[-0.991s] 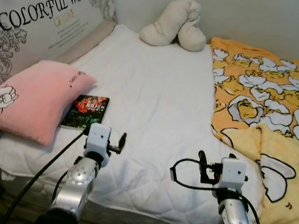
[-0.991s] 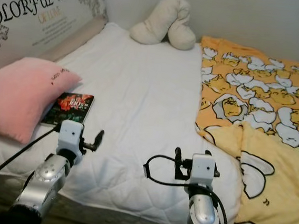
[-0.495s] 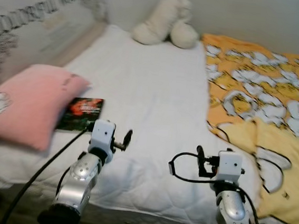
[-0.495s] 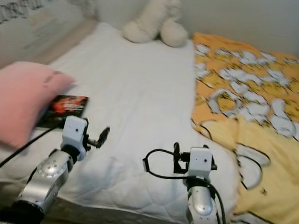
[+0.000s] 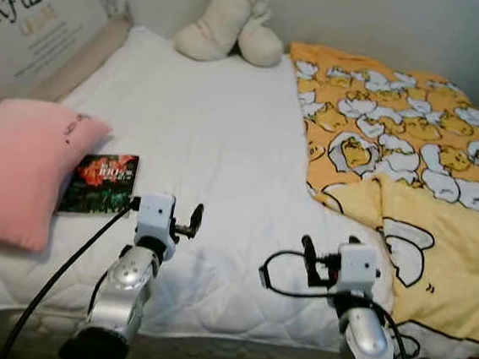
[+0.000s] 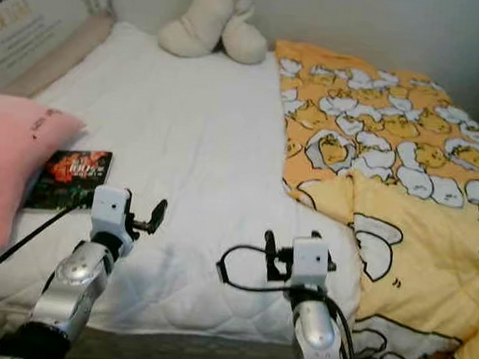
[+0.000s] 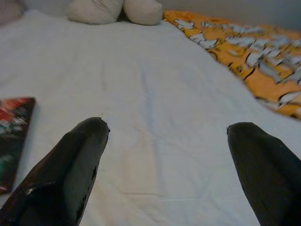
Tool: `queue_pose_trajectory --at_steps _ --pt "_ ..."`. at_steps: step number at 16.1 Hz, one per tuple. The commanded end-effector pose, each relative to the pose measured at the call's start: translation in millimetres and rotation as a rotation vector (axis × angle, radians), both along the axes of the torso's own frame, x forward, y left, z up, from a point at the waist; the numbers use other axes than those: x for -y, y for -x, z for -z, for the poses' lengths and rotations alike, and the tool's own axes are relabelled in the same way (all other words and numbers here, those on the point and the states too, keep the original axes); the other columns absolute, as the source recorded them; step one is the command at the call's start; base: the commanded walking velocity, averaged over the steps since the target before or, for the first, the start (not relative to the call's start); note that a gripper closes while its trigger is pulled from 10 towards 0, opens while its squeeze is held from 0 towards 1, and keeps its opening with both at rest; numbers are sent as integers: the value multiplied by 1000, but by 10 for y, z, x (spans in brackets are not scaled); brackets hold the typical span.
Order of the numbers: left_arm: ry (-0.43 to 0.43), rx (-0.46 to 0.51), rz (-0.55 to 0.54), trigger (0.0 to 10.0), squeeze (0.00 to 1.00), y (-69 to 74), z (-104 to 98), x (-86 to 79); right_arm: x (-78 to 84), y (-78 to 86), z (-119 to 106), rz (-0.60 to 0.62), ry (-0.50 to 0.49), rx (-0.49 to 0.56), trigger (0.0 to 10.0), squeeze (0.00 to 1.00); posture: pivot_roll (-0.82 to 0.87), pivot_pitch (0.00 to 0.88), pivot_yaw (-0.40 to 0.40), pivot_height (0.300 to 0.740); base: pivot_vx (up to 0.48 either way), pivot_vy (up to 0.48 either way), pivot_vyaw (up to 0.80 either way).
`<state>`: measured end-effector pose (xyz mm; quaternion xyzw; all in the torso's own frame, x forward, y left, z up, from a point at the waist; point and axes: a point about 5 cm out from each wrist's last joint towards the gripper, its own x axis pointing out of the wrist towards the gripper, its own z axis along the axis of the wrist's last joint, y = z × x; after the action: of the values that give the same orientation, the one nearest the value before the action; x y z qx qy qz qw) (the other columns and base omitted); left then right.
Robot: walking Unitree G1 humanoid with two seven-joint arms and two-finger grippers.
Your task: Clean up the room
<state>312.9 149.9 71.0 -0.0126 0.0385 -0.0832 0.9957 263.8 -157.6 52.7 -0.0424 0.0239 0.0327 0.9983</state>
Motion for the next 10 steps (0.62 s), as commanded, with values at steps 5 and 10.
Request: queue_pose_trajectory --at_steps 5,10 --pt "-3 42 125 10000 0 -25 -70 244 38 -31 -85 17 11 31 10000 0 145 0 -45 740 0 -470 -293" --pt "-39 54 188 10000 0 -79 -119 320 32 7 -57 29 12 25 10000 0 146 0 -35 740 0 -445 -790"
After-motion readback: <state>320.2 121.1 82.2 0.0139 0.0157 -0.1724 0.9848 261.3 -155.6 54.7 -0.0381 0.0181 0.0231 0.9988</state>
